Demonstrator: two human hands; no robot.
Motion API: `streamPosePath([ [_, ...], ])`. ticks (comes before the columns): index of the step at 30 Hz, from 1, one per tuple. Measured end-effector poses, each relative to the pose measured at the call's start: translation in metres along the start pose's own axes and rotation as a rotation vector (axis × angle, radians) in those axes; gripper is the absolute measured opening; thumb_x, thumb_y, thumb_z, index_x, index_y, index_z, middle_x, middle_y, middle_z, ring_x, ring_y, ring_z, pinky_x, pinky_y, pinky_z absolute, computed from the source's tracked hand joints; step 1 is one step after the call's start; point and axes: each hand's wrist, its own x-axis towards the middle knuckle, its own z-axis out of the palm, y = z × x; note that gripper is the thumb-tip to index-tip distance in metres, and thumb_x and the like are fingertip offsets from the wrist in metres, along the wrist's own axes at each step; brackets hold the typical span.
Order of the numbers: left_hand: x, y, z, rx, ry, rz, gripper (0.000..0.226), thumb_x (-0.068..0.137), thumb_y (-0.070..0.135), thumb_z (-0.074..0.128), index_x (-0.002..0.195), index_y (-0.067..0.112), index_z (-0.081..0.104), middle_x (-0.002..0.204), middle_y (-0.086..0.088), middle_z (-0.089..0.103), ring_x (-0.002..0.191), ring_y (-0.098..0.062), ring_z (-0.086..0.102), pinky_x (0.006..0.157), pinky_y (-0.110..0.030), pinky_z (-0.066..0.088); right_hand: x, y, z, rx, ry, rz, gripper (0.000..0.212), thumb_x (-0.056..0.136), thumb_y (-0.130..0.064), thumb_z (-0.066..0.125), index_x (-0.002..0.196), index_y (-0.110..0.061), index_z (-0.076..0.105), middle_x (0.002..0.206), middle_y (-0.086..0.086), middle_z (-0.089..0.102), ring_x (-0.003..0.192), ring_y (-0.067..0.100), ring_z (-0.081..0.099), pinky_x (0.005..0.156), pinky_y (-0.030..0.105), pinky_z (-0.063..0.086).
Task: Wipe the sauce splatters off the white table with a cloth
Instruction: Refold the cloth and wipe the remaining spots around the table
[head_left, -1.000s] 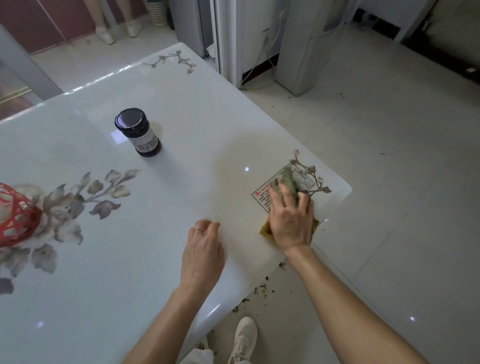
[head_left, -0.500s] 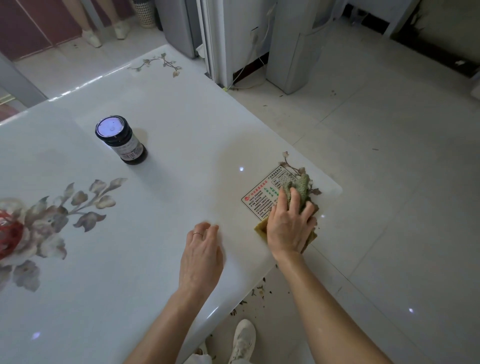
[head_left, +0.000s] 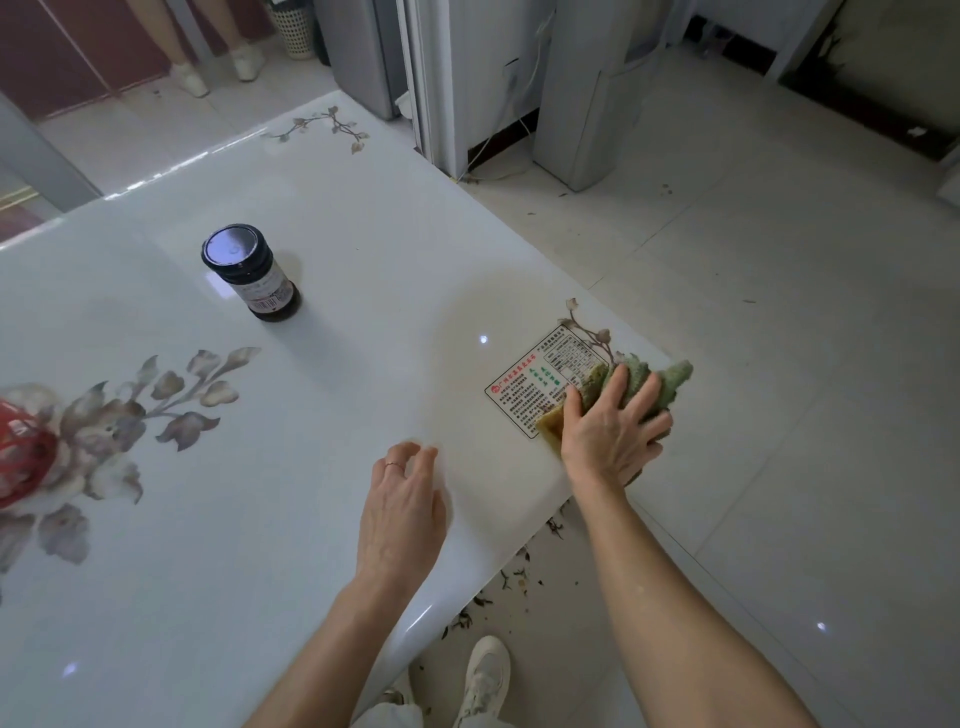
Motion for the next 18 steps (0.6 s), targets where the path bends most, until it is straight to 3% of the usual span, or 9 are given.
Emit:
streamPosePath([
  [3, -0.006, -0.002, 0.001, 0.003, 0.001, -0.012, 0.042, 0.085, 0.006, 0.050, 0.126, 0.010, 0.048, 0.131, -0.009, 0.044, 0.111, -0.028, 0.045, 0.083, -0.031, 0.046, -0.015, 0.003, -0.002, 0.104, -0.062, 0.103, 0.073, 0.095, -0.064, 0.041, 0.156, -0.030, 0.017, 0.160, 0.014, 0.006, 0.123, 0.039, 0.035, 0.093, 0.047, 0.044],
  [6, -0.012, -0.003, 0.003, 0.001, 0.005, -0.011, 0.042, 0.085, 0.006, 0.049, 0.127, 0.012, 0.047, 0.131, -0.008, 0.043, 0.111, -0.026, 0.045, 0.083, -0.030, 0.046, -0.030, 0.003, -0.003, 0.188, -0.100, 0.149, 0.070, 0.097, -0.060, 0.042, 0.155, -0.032, 0.015, 0.155, 0.018, 0.012, 0.120, 0.038, 0.041, 0.094, 0.047, 0.045],
  [11, -0.021, 0.005, 0.010, -0.013, -0.005, 0.010, 0.041, 0.087, 0.005, 0.048, 0.128, 0.011, 0.046, 0.130, -0.009, 0.044, 0.112, -0.026, 0.045, 0.090, -0.032, 0.047, -0.050, 0.002, -0.004, 0.133, -0.131, 0.112, 0.069, 0.099, -0.055, 0.042, 0.155, -0.028, 0.012, 0.147, 0.022, 0.022, 0.117, 0.035, 0.044, 0.094, 0.044, 0.046],
  [18, -0.038, 0.002, 0.016, -0.004, -0.033, 0.033, 0.038, 0.086, 0.004, 0.046, 0.124, 0.010, 0.048, 0.128, -0.011, 0.046, 0.109, -0.027, 0.046, 0.089, -0.033, 0.047, -0.099, -0.009, 0.002, 0.033, -0.199, 0.087, 0.072, 0.101, -0.054, 0.039, 0.156, -0.023, 0.003, 0.150, 0.024, 0.014, 0.121, 0.036, 0.038, 0.098, 0.041, 0.042],
])
